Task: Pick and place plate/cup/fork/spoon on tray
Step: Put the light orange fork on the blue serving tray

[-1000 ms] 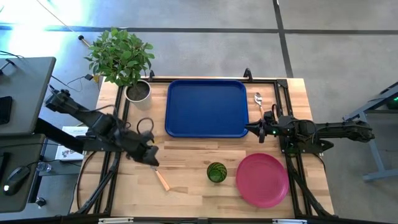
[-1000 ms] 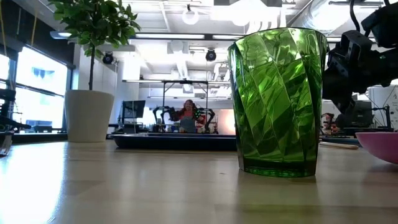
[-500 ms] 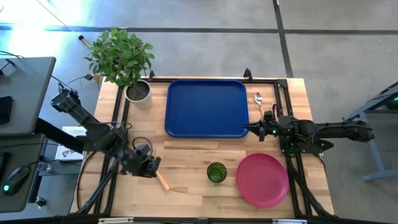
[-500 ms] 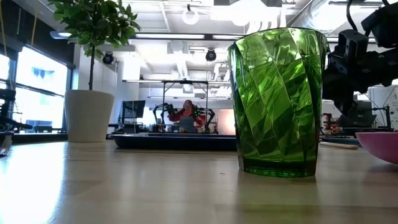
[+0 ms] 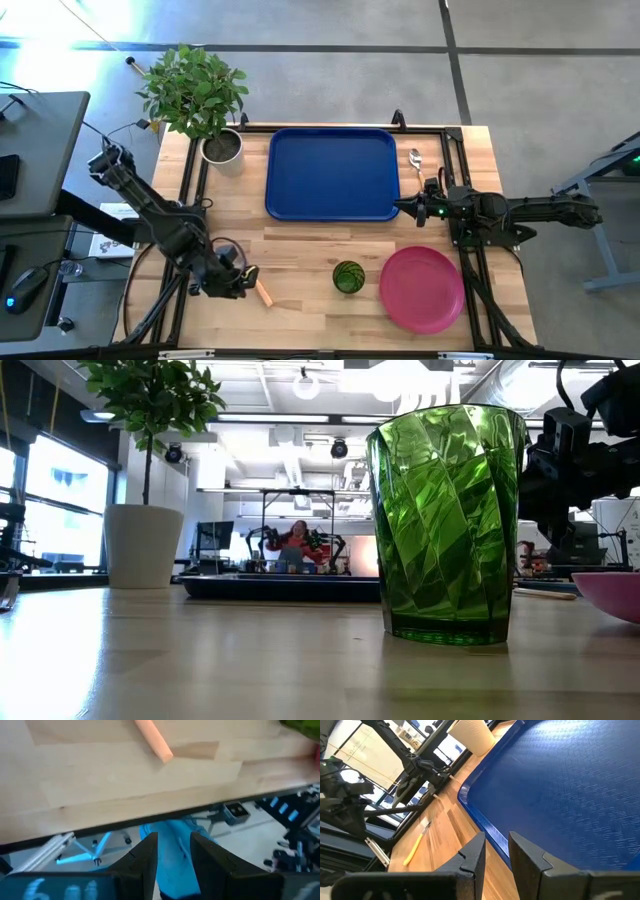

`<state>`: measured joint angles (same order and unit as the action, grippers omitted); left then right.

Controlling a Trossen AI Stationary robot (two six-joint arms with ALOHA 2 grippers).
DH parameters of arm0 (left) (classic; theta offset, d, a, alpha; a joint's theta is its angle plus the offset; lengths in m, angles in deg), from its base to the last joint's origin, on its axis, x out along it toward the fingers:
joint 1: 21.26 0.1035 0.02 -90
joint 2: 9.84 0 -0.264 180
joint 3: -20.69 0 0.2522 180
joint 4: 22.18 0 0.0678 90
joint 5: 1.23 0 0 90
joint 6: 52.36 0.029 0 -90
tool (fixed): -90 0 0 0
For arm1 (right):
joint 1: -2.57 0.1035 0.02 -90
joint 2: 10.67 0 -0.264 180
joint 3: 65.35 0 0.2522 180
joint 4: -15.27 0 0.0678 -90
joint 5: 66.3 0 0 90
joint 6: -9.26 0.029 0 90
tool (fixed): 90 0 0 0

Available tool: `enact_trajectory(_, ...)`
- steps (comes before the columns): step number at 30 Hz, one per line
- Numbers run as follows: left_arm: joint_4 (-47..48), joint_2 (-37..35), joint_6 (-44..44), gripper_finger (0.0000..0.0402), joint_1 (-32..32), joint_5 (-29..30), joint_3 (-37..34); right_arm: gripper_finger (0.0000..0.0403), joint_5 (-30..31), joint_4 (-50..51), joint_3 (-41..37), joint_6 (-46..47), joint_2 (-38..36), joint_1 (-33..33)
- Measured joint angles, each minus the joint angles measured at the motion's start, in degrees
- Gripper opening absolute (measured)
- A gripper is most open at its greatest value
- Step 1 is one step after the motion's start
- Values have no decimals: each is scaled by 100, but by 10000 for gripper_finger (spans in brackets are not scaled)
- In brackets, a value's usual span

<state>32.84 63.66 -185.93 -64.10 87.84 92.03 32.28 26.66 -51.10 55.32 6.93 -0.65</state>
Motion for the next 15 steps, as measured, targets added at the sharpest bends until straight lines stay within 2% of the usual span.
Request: enact_trajectory(15,175,843,7,106,599,20,0,75,2,2,1,-2,0,-1)
